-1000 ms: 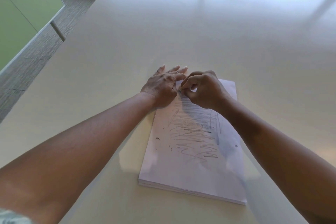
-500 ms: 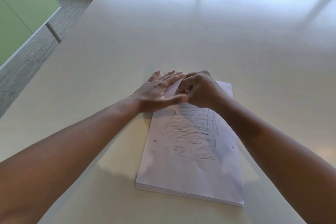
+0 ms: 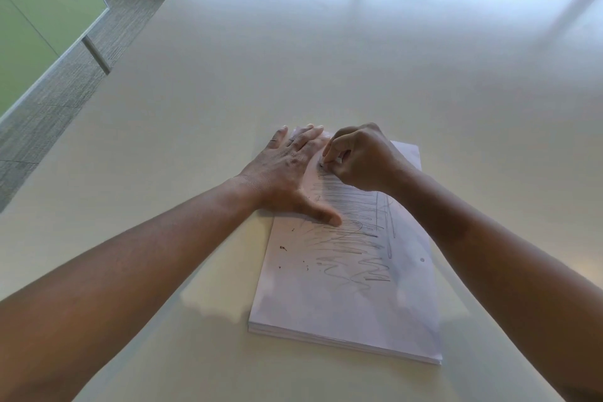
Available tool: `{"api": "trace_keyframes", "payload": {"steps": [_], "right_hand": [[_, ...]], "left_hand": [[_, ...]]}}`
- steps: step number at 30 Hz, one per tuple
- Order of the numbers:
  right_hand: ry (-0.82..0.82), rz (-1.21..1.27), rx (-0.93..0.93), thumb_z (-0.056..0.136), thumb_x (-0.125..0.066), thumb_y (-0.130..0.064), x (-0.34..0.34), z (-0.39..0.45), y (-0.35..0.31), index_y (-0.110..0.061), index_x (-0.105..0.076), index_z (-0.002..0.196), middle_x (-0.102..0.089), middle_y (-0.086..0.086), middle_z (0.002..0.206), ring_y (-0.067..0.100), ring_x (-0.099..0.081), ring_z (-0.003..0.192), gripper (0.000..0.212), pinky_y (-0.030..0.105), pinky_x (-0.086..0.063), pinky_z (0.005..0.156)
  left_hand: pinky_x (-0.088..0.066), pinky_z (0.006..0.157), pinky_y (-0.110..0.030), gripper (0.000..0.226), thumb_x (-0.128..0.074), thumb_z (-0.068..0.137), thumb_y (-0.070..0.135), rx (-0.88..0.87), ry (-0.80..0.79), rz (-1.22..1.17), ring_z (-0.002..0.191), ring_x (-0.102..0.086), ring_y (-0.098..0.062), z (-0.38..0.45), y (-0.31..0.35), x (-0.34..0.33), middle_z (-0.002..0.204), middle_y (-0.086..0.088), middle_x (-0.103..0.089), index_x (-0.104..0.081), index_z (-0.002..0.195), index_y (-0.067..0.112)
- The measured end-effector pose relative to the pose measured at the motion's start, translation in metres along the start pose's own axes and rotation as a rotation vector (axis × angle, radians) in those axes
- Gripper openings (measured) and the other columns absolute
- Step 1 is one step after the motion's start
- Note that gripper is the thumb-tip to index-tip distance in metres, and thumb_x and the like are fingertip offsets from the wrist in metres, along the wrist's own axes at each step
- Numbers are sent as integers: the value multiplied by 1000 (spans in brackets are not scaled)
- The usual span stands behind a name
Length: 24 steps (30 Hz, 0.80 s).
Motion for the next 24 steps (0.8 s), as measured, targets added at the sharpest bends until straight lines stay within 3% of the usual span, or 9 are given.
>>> {"api": "trace_keyframes", "payload": {"steps": [6, 12, 14, 20, 24], "right_hand": [[-137, -7, 78, 74, -79, -7, -7, -3, -17, -12, -79, 73, -72, -1, 75, 11, -65, 64, 6, 29, -54, 66], [7, -26, -7, 75, -75, -10, 8, 11, 0, -15, -78, 68, -71, 0, 72, 17, -66, 63, 9, 33, -55, 63], [-16, -26, 16, 75, -76, -9, 4, 7, -5, -13, -78, 68, -71, 0, 73, 16, -65, 62, 9, 33, -55, 63], [-152, 7, 131, 71, -78, 0, -13, -5, -32, -10, -79, 69, -72, 1, 72, 11, -63, 59, 10, 17, -51, 63], [-41, -44, 15, 76, -75, -11, 3, 9, -6, -15, -78, 69, -71, -1, 74, 16, -65, 63, 9, 30, -55, 66]], "left_hand": [[10, 127, -45, 156, -42, 43, 110, 9, -11, -8, 157, 16, -9, 0, 1, 2, 173, 2, 4, 4, 164, 23], [9, 127, -45, 156, -45, 42, 110, 14, 0, -10, 157, 14, -10, 0, 1, 4, 173, 4, 3, 1, 164, 23], [10, 127, -45, 156, -43, 43, 110, 14, -3, -6, 157, 14, -9, -1, 3, 4, 173, 3, 3, 2, 164, 23], [9, 127, -46, 158, -42, 42, 111, 22, -1, -2, 157, 14, -10, 0, 1, 3, 173, 2, 2, 2, 164, 21], [10, 127, -45, 156, -44, 43, 110, 23, -1, 4, 157, 15, -8, -1, 1, 3, 173, 3, 3, 2, 164, 23]]}}
Point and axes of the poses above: each hand's wrist, its own z-axis towards the middle knuckle, its own x-axis out of the back of the hand, y = z × x, the point moved 10 cm from there along z, towards the middle knuckle
